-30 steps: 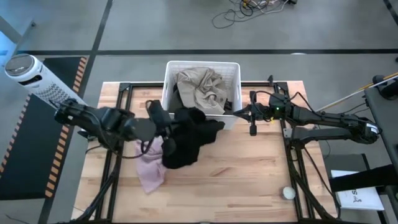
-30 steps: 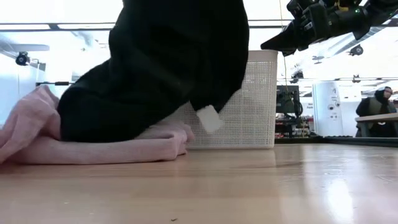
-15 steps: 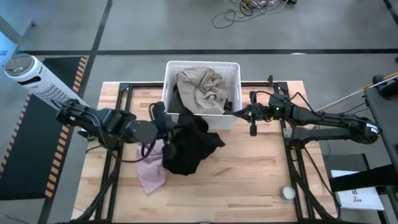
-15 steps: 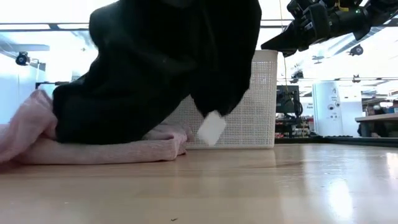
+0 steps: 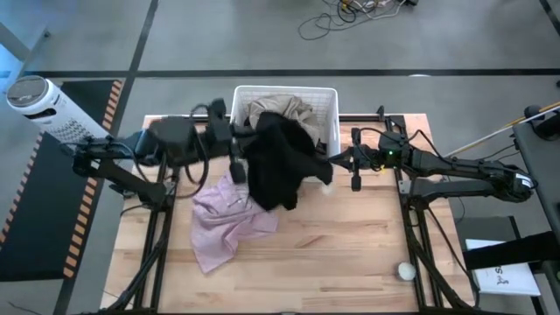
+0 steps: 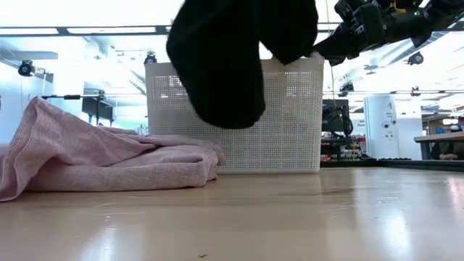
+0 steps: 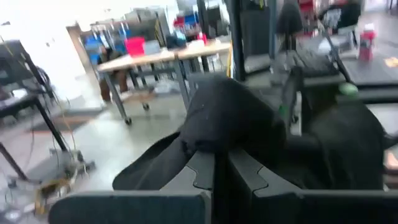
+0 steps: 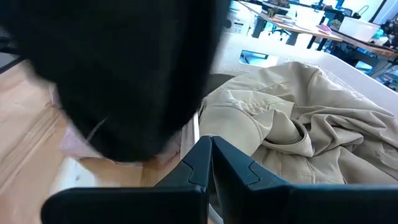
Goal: Sort clothes
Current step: Put the black trousers into the laundry bin
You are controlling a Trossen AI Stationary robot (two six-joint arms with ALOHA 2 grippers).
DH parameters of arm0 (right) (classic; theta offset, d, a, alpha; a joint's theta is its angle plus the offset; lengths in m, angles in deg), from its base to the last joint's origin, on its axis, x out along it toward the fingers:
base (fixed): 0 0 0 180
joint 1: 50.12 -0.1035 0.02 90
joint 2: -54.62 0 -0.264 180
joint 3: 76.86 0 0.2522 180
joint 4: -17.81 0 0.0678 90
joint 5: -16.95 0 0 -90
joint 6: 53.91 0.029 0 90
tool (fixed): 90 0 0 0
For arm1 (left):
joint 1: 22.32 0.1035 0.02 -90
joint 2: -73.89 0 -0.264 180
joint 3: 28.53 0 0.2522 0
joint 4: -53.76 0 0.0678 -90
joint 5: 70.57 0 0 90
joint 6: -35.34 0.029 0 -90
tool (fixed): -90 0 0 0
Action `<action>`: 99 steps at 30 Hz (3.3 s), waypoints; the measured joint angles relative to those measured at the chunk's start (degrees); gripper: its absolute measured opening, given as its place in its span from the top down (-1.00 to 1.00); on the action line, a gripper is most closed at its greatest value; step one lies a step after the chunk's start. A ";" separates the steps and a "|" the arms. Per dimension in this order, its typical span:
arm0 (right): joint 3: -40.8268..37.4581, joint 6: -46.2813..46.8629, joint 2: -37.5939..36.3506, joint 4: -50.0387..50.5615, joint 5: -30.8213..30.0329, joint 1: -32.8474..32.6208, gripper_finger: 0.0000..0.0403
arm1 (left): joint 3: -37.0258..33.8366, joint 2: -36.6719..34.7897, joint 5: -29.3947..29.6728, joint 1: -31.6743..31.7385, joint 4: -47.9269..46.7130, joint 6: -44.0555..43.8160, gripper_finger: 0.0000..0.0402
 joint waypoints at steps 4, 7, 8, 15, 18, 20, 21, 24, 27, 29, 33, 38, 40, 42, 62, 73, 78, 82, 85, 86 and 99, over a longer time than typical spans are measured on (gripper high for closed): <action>0.00 -0.38 0.00 -0.02 0.00 0.00 1.00 | 0.00 -0.31 -6.06 5.81 6.79 3.42 1.00; 0.00 -0.48 0.00 -0.07 0.00 0.02 1.00 | 0.00 -0.16 -10.44 10.72 11.16 4.85 1.00; 0.00 -0.54 0.00 -0.10 0.00 0.00 1.00 | 0.00 0.03 -12.05 12.38 12.77 4.93 1.00; 0.00 -0.94 0.00 -0.20 0.00 0.00 1.00 | 0.00 3.78 -25.27 23.65 23.78 2.11 1.00; 0.00 -0.91 0.00 -0.22 0.00 0.01 1.00 | 0.08 6.40 -30.57 27.52 29.96 -0.60 1.00; 0.00 -0.92 0.00 -0.44 0.00 0.02 1.00 | 2.51 8.53 -34.66 29.98 30.36 -3.13 1.00; 0.00 -0.91 0.00 -0.43 0.00 0.00 1.00 | 4.52 9.84 -36.26 31.02 30.14 -4.15 1.00; 0.00 -0.92 0.00 -0.63 0.00 0.02 1.00 | 11.65 14.11 -38.17 33.19 26.50 -5.32 1.00; 0.00 -1.14 0.00 -0.63 0.00 0.01 1.00 | 21.02 19.13 -38.17 34.46 19.07 -3.65 1.00; -0.06 -1.20 0.00 -0.63 -0.02 0.01 1.00 | 27.78 22.55 -38.20 35.08 13.38 -3.06 1.00; -0.36 -1.56 0.02 -0.58 -0.02 0.01 1.00 | 40.79 28.49 -37.14 35.24 3.11 -0.21 1.00; -0.46 -1.49 0.00 -0.59 0.00 0.00 1.00 | 40.51 29.41 -29.58 34.96 4.54 6.56 1.00; -0.46 -1.42 0.00 -0.60 -0.02 0.00 1.00 | 40.28 29.41 -26.80 35.44 6.43 8.42 1.00; -0.48 -1.42 0.00 -0.59 -0.02 0.00 1.00 | 41.25 29.35 -26.02 36.76 7.33 8.40 1.00; -0.48 -2.43 0.00 -1.54 -0.04 0.02 1.00 | 43.78 27.62 -25.69 41.46 18.46 8.16 1.00; -0.48 -3.78 0.00 -3.17 -0.07 0.02 1.00 | 43.71 30.97 -27.20 43.09 18.87 5.34 1.00; -0.48 -3.89 0.00 -3.19 -0.07 0.02 1.00 | 43.67 33.93 -31.10 42.95 13.86 2.76 1.00; -0.48 -3.76 0.00 -2.57 -0.07 0.02 1.00 | 43.65 34.83 -32.11 41.17 4.45 2.65 1.00; -0.48 -3.54 0.00 -1.58 -0.07 0.02 1.00 | 43.65 34.81 -32.10 39.50 -3.97 3.22 1.00; -0.48 -3.43 0.00 -1.06 -0.07 0.02 1.00 | 43.65 34.69 -32.04 38.97 -7.23 2.79 1.00; -0.46 0.56 -0.04 0.30 -0.04 0.00 1.00 | 42.88 34.34 -21.48 21.87 -41.25 -0.72 1.00</action>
